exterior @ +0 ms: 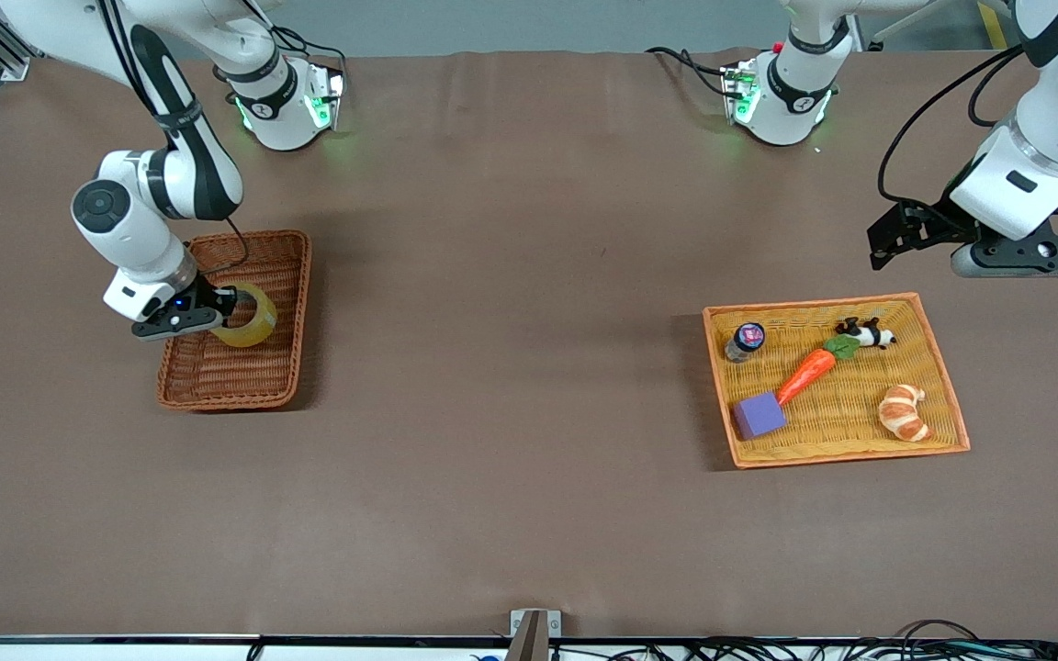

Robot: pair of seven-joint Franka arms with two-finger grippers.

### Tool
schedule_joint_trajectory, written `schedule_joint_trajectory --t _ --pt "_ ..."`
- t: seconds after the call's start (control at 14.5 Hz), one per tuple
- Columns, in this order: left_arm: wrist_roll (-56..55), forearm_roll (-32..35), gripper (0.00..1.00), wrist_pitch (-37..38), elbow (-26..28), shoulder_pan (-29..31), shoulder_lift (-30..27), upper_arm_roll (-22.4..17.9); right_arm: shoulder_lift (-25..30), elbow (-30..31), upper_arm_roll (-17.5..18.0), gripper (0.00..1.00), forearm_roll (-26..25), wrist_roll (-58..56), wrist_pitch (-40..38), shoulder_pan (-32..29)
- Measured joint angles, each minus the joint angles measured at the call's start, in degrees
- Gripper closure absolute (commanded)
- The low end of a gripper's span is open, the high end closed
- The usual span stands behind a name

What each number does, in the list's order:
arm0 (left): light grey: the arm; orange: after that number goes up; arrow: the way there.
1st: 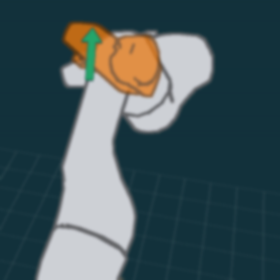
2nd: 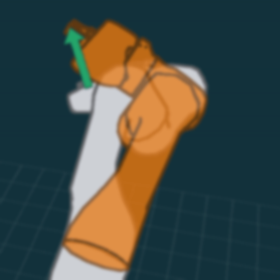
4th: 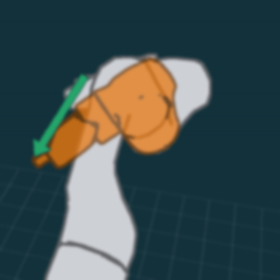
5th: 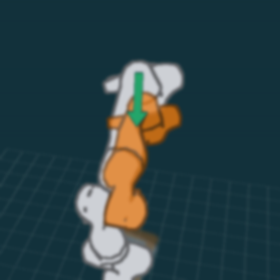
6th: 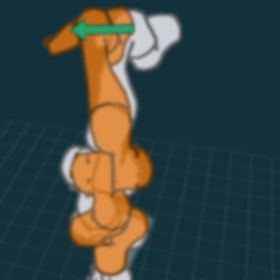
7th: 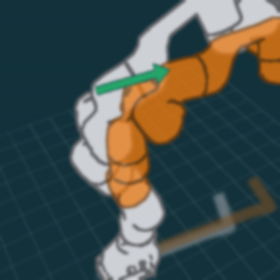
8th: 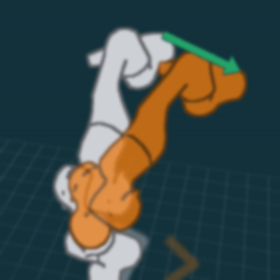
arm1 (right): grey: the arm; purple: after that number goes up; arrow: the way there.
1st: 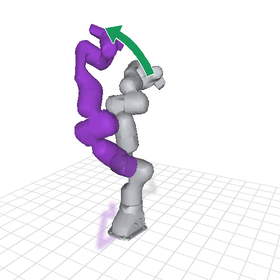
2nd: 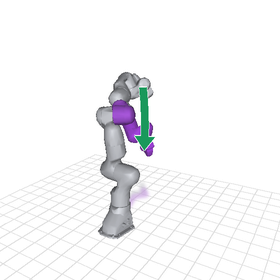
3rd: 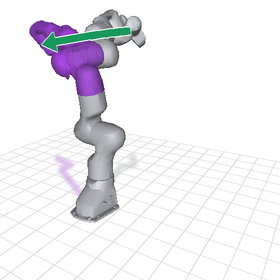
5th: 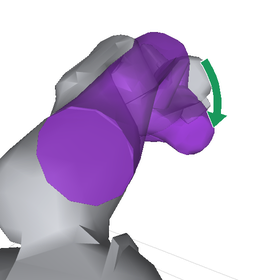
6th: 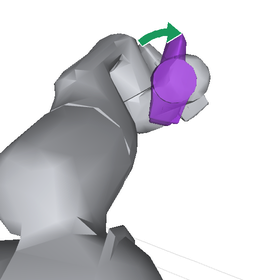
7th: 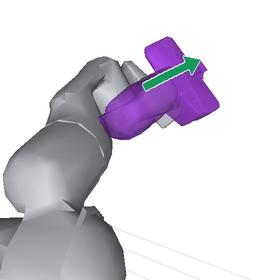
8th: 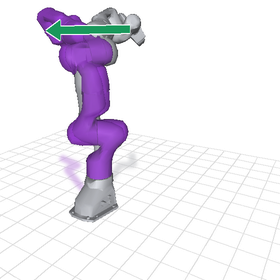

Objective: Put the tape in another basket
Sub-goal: 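Carry the tape roll with the right gripper into the wicker basket, then open the right gripper and release the tape in the basket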

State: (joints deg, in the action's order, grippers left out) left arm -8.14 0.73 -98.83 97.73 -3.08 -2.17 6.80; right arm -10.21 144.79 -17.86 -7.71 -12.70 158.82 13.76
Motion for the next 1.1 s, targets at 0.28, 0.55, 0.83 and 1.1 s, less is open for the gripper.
schedule_joint_trajectory --t 0.28,0.55,0.83,1.1 --pt "0.0 0.0 0.00 0.0 -0.2 0.0 0.0 0.9 -1.1 0.0 0.0 0.00 0.0 0.0 2.1 0.1" --pt "0.0 0.0 0.00 0.1 -0.8 0.0 0.0 0.9 -0.1 -2.5 0.2 0.00 0.0 1.0 1.8 0.1" --pt "0.0 0.0 0.00 0.3 -1.1 0.1 0.0 0.9 2.6 -7.8 1.9 0.00 0.1 6.1 -2.3 -1.1" --pt "0.0 0.0 0.00 0.4 -1.2 0.2 0.0 0.9 7.1 -18.5 7.7 0.00 0.2 10.9 -19.2 -7.1"
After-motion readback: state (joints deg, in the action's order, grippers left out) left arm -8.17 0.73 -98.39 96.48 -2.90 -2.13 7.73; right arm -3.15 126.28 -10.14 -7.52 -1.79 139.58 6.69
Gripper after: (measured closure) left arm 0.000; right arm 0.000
